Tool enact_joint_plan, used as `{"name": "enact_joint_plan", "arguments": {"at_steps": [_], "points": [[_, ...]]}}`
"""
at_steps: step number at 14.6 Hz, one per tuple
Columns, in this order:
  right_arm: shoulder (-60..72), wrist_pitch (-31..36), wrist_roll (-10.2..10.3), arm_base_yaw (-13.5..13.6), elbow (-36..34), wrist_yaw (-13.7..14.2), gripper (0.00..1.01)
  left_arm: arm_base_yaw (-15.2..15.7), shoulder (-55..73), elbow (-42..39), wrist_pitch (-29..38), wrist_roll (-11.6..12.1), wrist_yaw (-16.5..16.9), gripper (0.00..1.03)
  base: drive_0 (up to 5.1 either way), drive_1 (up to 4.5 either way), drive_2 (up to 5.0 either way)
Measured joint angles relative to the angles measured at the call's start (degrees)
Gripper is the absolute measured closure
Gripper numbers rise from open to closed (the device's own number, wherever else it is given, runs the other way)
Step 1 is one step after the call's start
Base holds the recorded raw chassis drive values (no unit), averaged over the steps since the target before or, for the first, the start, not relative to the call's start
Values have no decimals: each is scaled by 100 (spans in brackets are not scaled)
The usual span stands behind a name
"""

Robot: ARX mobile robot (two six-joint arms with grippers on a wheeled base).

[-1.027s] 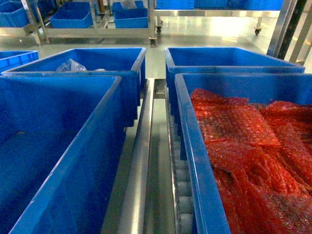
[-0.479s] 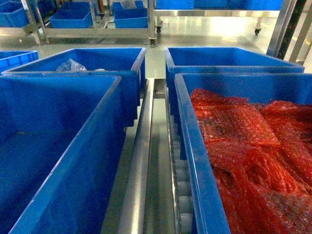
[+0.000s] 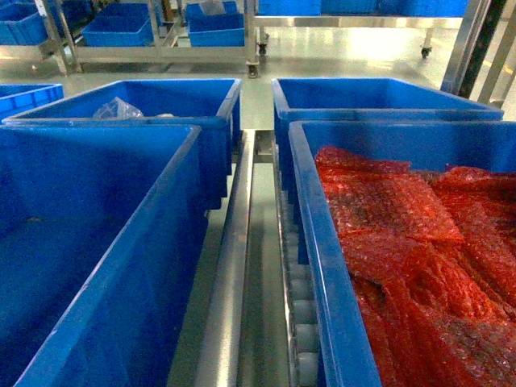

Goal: Pick blue part to blue bin on bottom shelf

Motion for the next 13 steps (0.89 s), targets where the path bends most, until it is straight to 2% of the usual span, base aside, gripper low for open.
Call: {"name": "enact_joint_plan", "arguments": {"at_steps": [13], "points": [[0, 0, 0, 0, 0, 0, 3, 0, 0, 0, 0, 0, -2, 60, 0, 0, 0]]}}
